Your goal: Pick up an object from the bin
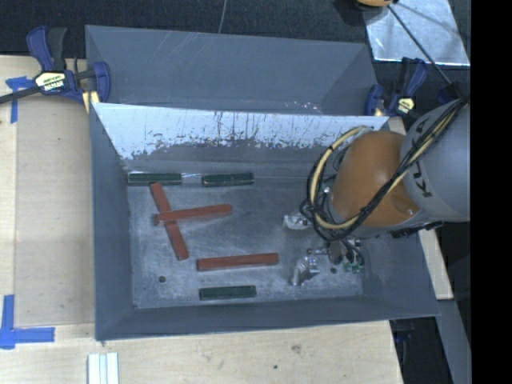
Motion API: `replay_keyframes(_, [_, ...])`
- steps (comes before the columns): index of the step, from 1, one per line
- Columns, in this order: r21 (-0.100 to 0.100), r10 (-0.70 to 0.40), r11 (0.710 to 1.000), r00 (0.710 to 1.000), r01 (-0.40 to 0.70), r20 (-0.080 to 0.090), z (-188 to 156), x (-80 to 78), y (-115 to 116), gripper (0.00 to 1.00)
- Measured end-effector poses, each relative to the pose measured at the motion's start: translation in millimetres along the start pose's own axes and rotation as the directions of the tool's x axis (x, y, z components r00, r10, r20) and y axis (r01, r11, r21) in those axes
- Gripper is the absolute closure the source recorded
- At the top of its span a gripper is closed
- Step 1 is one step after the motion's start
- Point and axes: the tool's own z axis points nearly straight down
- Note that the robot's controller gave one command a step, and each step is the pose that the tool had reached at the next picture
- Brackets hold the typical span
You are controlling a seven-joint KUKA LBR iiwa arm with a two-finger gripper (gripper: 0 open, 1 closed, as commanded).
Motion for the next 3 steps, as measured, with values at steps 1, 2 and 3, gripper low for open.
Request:
replay_keyframes(1, [0.000,0.000,1.000,1.000,0.000,0.000,0.1,0.2,0.0,0.00])
replay_keyframes(2, [0.002,-0.184,0.983,0.983,0.184,0.005,-2.9,10.0,60.0,1.00])
replay_keyframes(3, [0.002,-0.184,0.983,0.983,0.184,0.005,-2.9,10.0,60.0,1.00])
